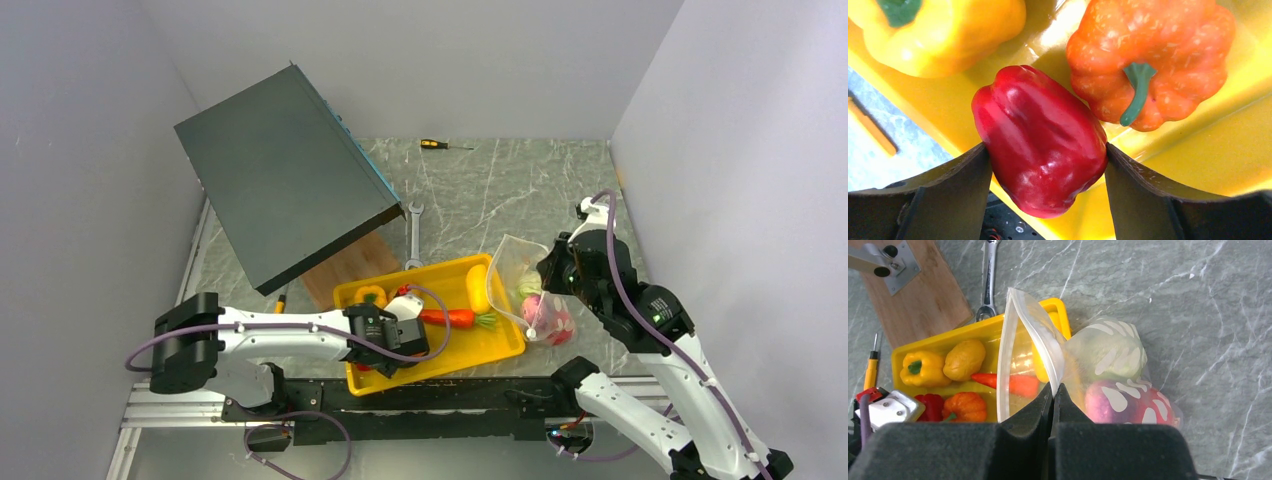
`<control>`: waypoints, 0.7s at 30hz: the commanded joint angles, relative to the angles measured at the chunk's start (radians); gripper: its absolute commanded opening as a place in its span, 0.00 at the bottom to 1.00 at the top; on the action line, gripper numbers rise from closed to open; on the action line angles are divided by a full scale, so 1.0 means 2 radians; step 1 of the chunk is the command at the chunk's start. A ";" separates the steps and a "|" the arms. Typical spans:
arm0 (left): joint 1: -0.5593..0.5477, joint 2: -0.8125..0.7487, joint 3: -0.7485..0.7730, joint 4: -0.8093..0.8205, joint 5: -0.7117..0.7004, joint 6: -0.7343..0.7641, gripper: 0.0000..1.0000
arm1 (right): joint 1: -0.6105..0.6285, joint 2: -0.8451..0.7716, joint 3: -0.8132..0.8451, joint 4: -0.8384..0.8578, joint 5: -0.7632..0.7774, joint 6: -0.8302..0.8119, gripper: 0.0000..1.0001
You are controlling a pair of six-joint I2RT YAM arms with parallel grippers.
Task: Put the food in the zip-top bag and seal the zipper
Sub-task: Pick up the fake vegetable from the bin.
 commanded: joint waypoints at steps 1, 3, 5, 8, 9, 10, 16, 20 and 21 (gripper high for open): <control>-0.001 -0.018 0.039 -0.034 -0.023 0.000 0.58 | 0.002 -0.008 0.005 0.015 0.003 -0.003 0.00; -0.002 -0.027 0.053 -0.040 -0.018 0.007 0.53 | 0.002 -0.010 0.004 0.015 0.002 -0.003 0.00; -0.003 -0.039 0.069 -0.044 -0.010 0.017 0.51 | 0.002 -0.012 0.002 0.015 0.002 -0.003 0.00; -0.005 -0.063 0.089 -0.034 0.002 0.034 0.49 | 0.002 -0.014 0.001 0.015 0.002 -0.002 0.00; -0.005 -0.072 0.094 -0.029 0.007 0.040 0.49 | 0.002 -0.014 0.001 0.014 0.001 -0.001 0.00; -0.005 -0.082 0.099 -0.021 0.012 0.045 0.49 | 0.002 -0.015 0.001 0.013 0.001 -0.001 0.00; -0.005 -0.132 0.114 0.058 0.043 0.068 0.49 | 0.002 -0.015 0.001 0.012 0.001 -0.001 0.00; -0.002 -0.147 0.125 0.137 0.065 0.092 0.52 | 0.002 -0.015 0.000 0.016 -0.002 -0.001 0.00; -0.001 -0.147 0.127 0.165 0.074 0.095 0.53 | 0.003 -0.014 0.000 0.016 -0.003 -0.001 0.00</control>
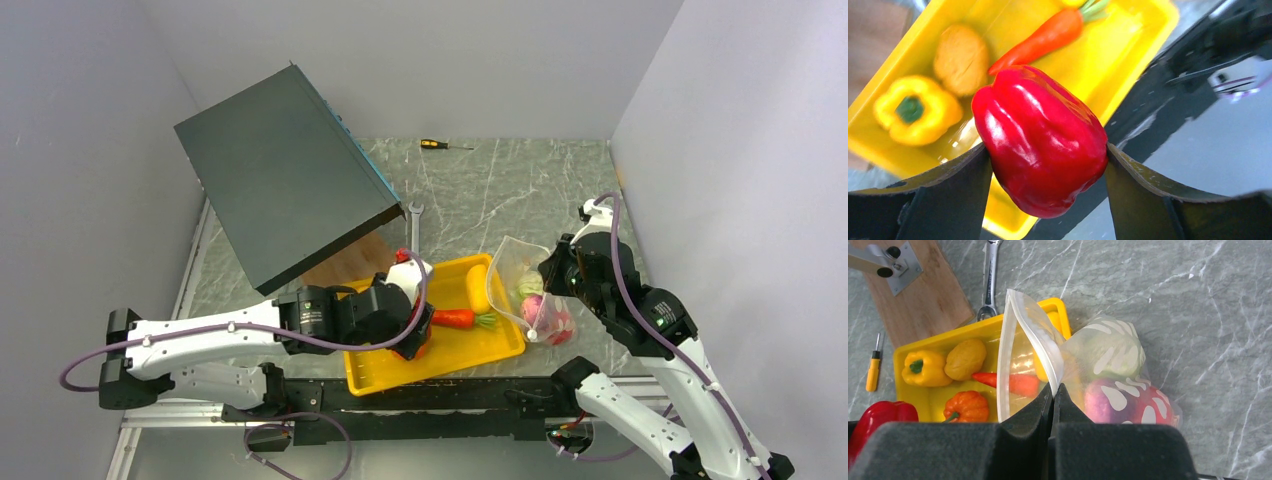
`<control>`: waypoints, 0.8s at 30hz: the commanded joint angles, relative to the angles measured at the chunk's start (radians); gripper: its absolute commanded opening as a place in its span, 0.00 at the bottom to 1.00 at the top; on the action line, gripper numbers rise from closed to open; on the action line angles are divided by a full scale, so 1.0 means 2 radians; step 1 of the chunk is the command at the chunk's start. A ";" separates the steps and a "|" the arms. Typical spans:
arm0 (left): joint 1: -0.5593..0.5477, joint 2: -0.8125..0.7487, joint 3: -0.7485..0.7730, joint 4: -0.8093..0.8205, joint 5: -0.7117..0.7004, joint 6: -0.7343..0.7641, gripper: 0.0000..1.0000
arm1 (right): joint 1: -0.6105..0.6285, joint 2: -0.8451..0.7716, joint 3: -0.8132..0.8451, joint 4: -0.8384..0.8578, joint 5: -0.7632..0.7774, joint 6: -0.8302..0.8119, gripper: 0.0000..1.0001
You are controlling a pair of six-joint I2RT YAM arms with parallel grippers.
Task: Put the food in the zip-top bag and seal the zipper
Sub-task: Pick up the fake vegetable from the bin, then place the fake vegetable in the zipper food storage bag.
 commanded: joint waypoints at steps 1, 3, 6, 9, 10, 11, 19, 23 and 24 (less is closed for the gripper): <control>0.004 -0.008 0.029 0.138 0.049 0.033 0.53 | 0.002 -0.002 0.002 0.019 -0.004 -0.001 0.00; 0.011 0.004 0.029 0.200 0.090 0.032 0.53 | 0.002 0.000 0.002 0.019 -0.006 0.000 0.00; 0.031 0.035 0.041 0.258 0.130 0.016 0.53 | 0.002 -0.001 0.003 0.019 -0.011 0.001 0.00; 0.063 0.066 0.058 0.282 0.171 -0.013 0.51 | 0.002 -0.004 0.000 0.020 -0.016 0.000 0.00; 0.073 0.072 0.058 0.295 0.186 -0.021 0.51 | 0.002 -0.004 -0.001 0.020 -0.017 -0.001 0.00; 0.081 0.078 0.057 0.310 0.199 -0.029 0.51 | 0.002 -0.003 -0.003 0.020 -0.018 0.000 0.00; 0.115 0.151 0.099 0.359 0.264 -0.071 0.53 | 0.002 -0.007 -0.008 0.031 -0.033 -0.005 0.00; 0.116 0.201 0.135 0.355 0.283 -0.075 0.54 | 0.002 -0.011 -0.004 0.034 -0.037 -0.009 0.00; 0.116 0.212 0.144 0.355 0.286 -0.077 0.54 | 0.002 -0.013 -0.003 0.035 -0.038 -0.010 0.00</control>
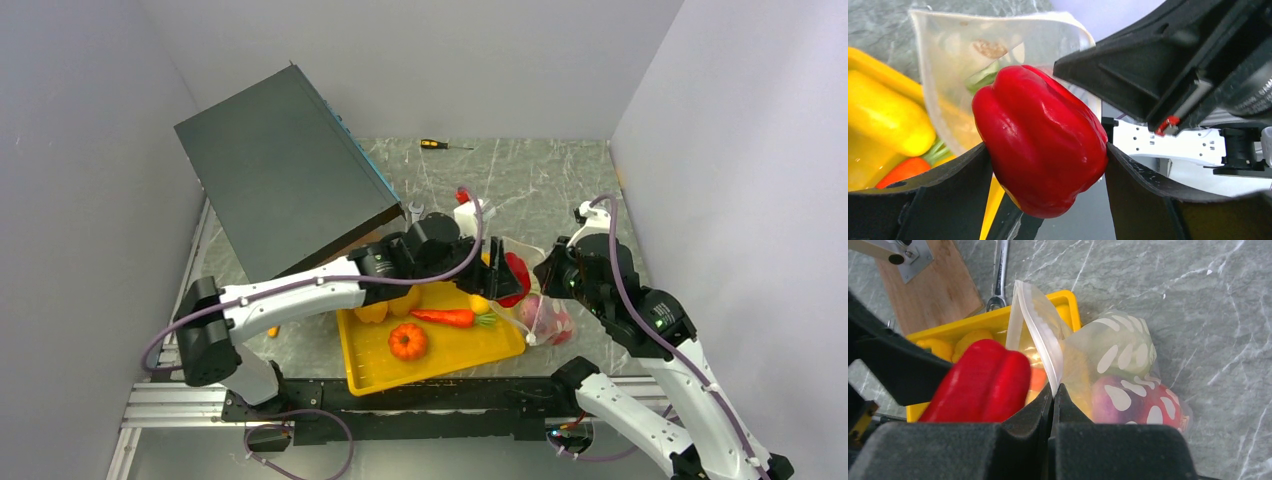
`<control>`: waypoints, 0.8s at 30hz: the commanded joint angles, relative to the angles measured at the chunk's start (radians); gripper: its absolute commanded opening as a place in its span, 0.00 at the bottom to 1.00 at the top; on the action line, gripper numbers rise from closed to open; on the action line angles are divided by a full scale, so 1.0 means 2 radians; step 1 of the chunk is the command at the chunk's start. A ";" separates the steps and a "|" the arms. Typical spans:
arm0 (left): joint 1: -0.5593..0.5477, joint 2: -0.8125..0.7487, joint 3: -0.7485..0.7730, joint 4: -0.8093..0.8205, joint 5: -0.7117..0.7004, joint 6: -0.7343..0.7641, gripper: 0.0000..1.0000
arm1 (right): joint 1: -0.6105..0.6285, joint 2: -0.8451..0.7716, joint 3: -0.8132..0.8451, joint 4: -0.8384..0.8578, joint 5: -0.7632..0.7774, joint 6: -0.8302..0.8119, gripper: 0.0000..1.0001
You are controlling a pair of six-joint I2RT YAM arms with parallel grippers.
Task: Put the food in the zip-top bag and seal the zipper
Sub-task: Place the fake vegetable in the zipper food storage bag.
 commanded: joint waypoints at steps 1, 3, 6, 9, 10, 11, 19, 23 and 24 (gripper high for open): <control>0.002 0.042 0.047 0.030 0.041 -0.017 0.54 | 0.002 -0.013 0.005 0.033 -0.011 -0.008 0.00; 0.002 0.059 0.060 0.030 0.047 -0.018 0.54 | 0.002 -0.019 0.007 0.035 -0.009 -0.007 0.00; 0.002 0.073 0.068 0.031 0.052 -0.018 0.52 | 0.002 -0.029 0.010 0.036 -0.005 -0.005 0.00; 0.002 0.076 0.064 0.042 0.058 -0.020 0.54 | 0.002 -0.036 0.010 0.040 -0.006 -0.006 0.00; 0.002 0.078 0.064 0.043 0.059 -0.021 0.56 | 0.002 -0.037 0.009 0.040 -0.006 -0.007 0.00; 0.002 0.080 0.065 0.043 0.061 -0.021 0.62 | 0.002 -0.037 0.009 0.039 -0.005 -0.007 0.00; 0.002 0.067 0.057 0.036 0.053 -0.014 1.00 | 0.002 -0.035 0.005 0.038 0.000 -0.008 0.00; 0.002 0.057 0.059 0.024 0.048 -0.003 1.00 | 0.002 -0.034 0.007 0.035 0.006 -0.011 0.00; 0.002 0.054 0.059 0.021 0.047 -0.001 1.00 | 0.002 -0.034 0.007 0.035 0.007 -0.011 0.00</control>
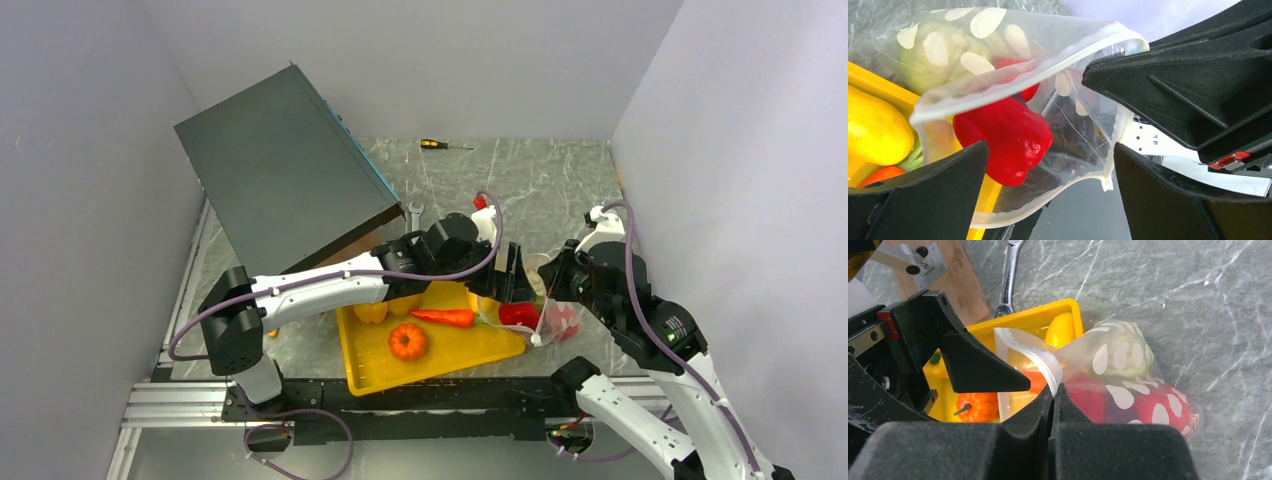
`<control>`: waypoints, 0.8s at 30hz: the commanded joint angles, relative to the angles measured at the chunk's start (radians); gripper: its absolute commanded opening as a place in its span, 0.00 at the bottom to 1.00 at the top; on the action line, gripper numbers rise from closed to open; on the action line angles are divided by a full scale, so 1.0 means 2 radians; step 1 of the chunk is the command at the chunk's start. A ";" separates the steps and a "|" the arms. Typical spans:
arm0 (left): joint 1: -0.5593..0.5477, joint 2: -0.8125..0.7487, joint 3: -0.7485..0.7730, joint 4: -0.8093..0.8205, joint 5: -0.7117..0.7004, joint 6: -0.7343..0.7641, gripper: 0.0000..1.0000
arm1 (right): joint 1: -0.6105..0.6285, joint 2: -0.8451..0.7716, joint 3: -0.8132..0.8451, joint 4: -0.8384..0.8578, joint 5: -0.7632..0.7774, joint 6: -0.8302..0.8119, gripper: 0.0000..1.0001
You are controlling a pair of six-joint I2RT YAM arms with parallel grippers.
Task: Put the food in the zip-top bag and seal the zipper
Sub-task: Place the fake vegetable in the zipper food storage bag, then pick up the fake fruit from the bin.
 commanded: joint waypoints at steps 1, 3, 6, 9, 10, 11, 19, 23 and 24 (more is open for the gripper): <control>0.001 -0.031 0.015 0.008 -0.005 0.018 1.00 | 0.002 -0.002 0.008 0.030 0.007 -0.006 0.00; 0.001 -0.041 0.010 0.003 -0.011 0.026 1.00 | 0.002 -0.001 0.008 0.029 0.011 -0.007 0.00; 0.001 -0.064 -0.002 -0.010 -0.027 0.040 1.00 | 0.002 0.000 0.012 0.024 0.020 -0.008 0.00; 0.001 -0.093 -0.017 -0.024 -0.051 0.057 1.00 | 0.002 0.000 0.013 0.019 0.030 -0.008 0.00; 0.001 -0.103 -0.022 -0.027 -0.058 0.064 1.00 | 0.002 -0.001 0.014 0.018 0.035 -0.007 0.00; 0.001 -0.113 -0.030 -0.030 -0.068 0.069 1.00 | 0.002 -0.002 0.015 0.016 0.042 -0.005 0.00; 0.001 -0.160 -0.086 -0.064 -0.144 0.081 1.00 | 0.002 -0.020 0.027 -0.007 0.111 0.017 0.00; 0.001 -0.150 -0.099 -0.085 -0.158 0.074 1.00 | 0.002 -0.036 0.026 -0.010 0.129 0.025 0.00; 0.001 -0.147 -0.101 -0.086 -0.161 0.071 1.00 | 0.002 -0.042 0.024 -0.010 0.133 0.028 0.00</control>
